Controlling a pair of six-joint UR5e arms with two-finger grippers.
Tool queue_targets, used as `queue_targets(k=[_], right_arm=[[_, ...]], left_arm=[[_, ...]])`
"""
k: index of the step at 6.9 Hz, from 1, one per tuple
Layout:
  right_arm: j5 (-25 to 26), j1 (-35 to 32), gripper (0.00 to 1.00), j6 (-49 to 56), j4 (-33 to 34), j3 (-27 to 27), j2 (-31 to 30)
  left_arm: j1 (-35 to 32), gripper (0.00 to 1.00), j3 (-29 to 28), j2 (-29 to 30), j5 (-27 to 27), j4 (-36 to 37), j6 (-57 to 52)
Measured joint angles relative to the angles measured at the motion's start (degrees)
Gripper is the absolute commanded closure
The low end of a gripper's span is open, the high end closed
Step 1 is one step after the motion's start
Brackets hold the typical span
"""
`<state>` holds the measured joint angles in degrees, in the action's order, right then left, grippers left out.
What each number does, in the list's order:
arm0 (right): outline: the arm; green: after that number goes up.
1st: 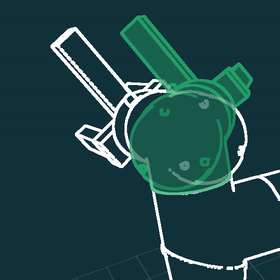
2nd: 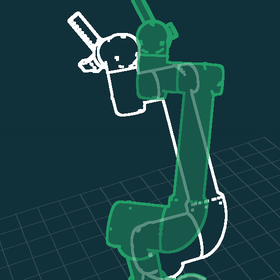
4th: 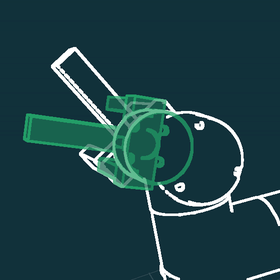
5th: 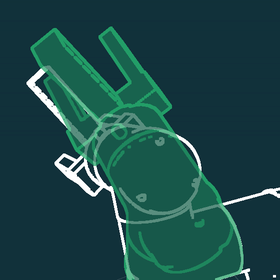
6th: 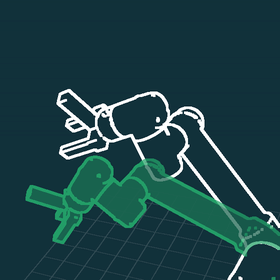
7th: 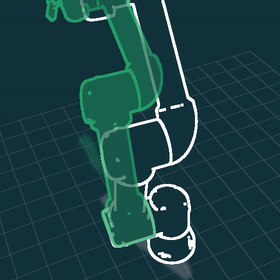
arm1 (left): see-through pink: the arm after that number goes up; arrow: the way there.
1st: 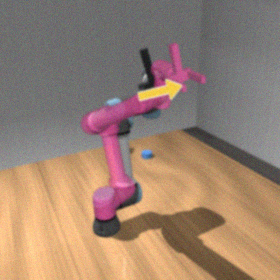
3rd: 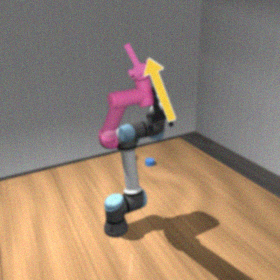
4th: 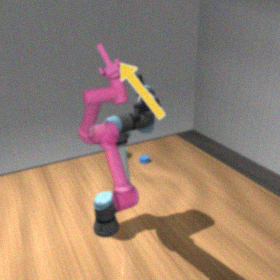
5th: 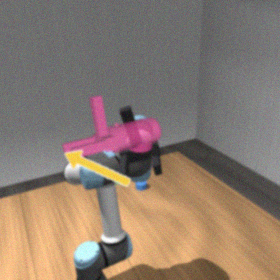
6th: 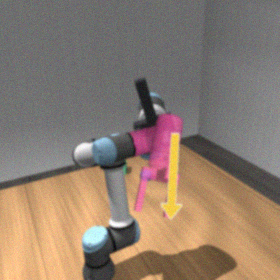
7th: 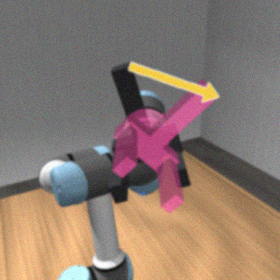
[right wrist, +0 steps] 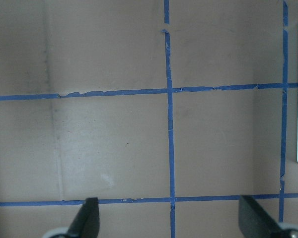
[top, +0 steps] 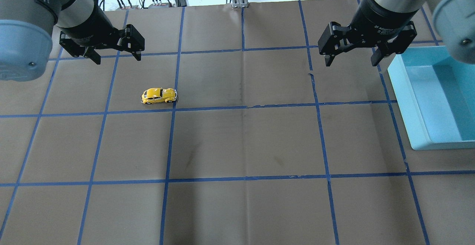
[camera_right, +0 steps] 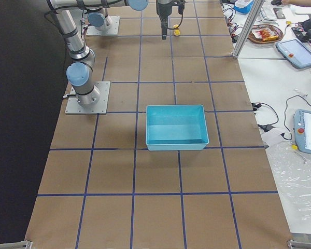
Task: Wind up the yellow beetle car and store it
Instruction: 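Move the left gripper toward the yellow beetle car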
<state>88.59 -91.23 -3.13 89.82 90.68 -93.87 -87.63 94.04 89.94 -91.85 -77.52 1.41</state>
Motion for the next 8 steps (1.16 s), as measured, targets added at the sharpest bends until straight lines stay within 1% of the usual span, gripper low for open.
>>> queue_targets(k=[3, 6, 7, 8], right_arm=[[0.02, 0.0, 0.01, -0.03, 0.0, 0.02, 0.0], [0.01, 0.0, 0.01, -0.03, 0.0, 0.02, 0.0], [0.0, 0.0, 0.01, -0.03, 0.0, 0.02, 0.0], [0.0, 0.0, 0.01, -0.02, 0.0, 0.02, 0.0]], left_arm=[[-0.09, 0.0, -0.24, 0.05, 0.06, -0.06, -0.13], [-0.11, 0.0, -0.06, -0.45, 2.68, -0.7, -0.63], [0.32, 0.0, 0.02, -0.28, 3.24, -0.58, -1.99], [0.9, 0.0, -0.32, 0.61, 3.44, -0.15, -7.64]])
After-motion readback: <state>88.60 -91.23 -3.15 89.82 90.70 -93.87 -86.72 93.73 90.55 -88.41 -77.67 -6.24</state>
